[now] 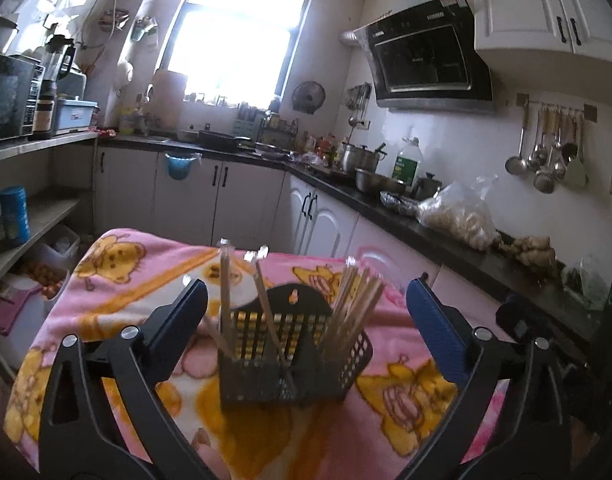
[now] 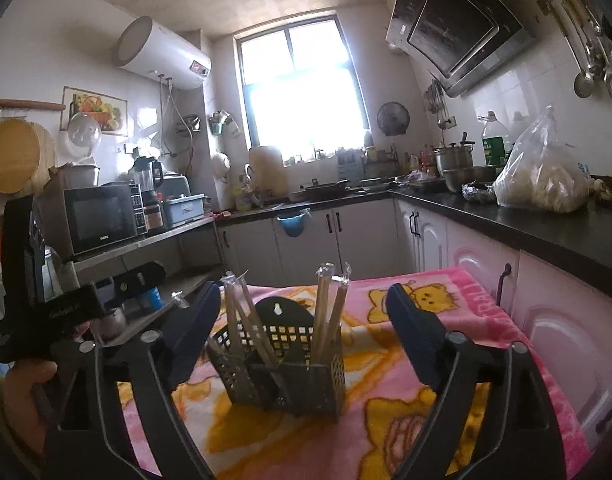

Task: Organize utensils

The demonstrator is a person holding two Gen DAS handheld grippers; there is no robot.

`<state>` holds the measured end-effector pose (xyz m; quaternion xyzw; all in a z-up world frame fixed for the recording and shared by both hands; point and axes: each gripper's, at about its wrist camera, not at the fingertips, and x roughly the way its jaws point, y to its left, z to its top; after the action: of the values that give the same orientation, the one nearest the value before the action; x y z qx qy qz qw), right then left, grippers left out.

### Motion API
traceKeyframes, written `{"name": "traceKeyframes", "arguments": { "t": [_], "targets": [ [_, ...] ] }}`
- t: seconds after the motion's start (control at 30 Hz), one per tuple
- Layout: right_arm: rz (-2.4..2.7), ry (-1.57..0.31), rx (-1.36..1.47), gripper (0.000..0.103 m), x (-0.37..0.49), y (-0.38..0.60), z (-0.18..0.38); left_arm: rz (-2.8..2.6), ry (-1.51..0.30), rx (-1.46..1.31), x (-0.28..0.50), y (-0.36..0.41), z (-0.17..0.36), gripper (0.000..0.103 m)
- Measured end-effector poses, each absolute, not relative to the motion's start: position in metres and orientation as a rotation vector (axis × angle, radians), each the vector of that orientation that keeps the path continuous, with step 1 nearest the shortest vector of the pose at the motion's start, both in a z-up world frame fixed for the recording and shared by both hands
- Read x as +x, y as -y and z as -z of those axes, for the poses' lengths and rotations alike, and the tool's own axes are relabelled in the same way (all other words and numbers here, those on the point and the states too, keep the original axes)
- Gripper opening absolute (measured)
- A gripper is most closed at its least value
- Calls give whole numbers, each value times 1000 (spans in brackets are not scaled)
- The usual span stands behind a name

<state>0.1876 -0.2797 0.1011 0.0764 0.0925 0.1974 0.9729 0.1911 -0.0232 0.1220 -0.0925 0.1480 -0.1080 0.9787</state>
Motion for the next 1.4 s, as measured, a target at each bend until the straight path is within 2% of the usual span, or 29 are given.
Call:
{"name": "traceKeyframes", "arguments": {
  "t": [0.07, 0.47, 1.0, 1.27, 1.4],
  "targets": [
    [-395, -193, 160, 89, 181, 280, -97, 203, -319, -169, 185, 24, -118, 91],
    [-412, -269, 151, 93, 157, 281, -69, 162, -429, -107, 151, 25, -80, 92],
    [-373, -368, 108, 95, 128, 283, -24, 113, -559, -92, 126, 34, -22, 92],
    [-342, -435, 53, 95, 120, 275, -7, 95, -586, -89, 113, 37, -5, 92],
    [-340, -407, 47, 95, 112, 272, 2, 92, -567, -95, 107, 38, 5, 92]
  ]
}}
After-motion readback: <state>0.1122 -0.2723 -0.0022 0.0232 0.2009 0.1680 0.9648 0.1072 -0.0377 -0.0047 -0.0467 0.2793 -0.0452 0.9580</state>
